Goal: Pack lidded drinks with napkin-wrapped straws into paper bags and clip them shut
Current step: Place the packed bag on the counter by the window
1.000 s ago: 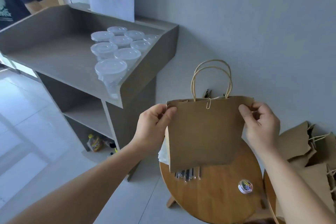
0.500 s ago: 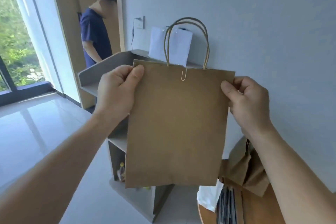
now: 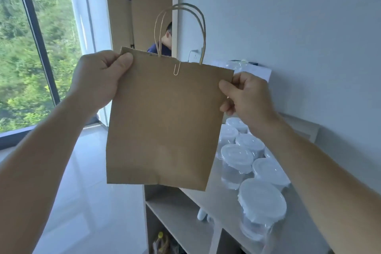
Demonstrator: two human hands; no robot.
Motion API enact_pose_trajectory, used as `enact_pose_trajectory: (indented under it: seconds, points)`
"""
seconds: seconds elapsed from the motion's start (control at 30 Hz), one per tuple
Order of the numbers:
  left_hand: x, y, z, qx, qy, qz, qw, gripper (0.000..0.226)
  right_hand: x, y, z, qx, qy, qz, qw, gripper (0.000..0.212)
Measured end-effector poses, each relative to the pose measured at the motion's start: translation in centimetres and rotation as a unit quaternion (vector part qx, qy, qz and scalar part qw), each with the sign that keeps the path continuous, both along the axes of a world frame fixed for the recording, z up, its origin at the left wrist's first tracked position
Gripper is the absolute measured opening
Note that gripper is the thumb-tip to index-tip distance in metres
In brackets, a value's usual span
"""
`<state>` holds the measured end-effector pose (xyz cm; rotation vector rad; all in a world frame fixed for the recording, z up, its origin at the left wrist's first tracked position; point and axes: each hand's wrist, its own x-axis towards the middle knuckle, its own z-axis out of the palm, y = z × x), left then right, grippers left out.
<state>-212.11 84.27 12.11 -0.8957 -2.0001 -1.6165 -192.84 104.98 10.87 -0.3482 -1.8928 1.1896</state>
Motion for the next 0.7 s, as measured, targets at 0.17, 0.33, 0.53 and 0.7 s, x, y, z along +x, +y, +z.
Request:
enact_pose_trajectory:
  seconds: [0.17, 0.33, 0.53, 0.7]
  points:
    - [-6.8, 2.7, 0.0, -0.009, 0.035, 0.040, 0.999, 0.039, -10.3, 4.8, 1.3, -0.026, -0.026, 0.040, 0.999, 0.015]
    - [-14.7, 7.6, -2.5, -0.037, 0.046, 0.061, 0.996, 0.040, -20.5, 10.4, 0.1, -0.063, -0.076, 0.009, 0.995, 0.007]
    - [-23.5, 14.4, -7.7, -0.048, 0.110, 0.010, 0.993, 0.043, -31.3, 17.9, -3.6, -0.103, -0.128, -0.045, 0.985, 0.020]
    - [-29.5, 19.1, -9.8, -0.058, 0.148, -0.033, 0.987, 0.043, -39.6, 22.3, -4.9, -0.098, -0.151, -0.088, 0.980, 0.021]
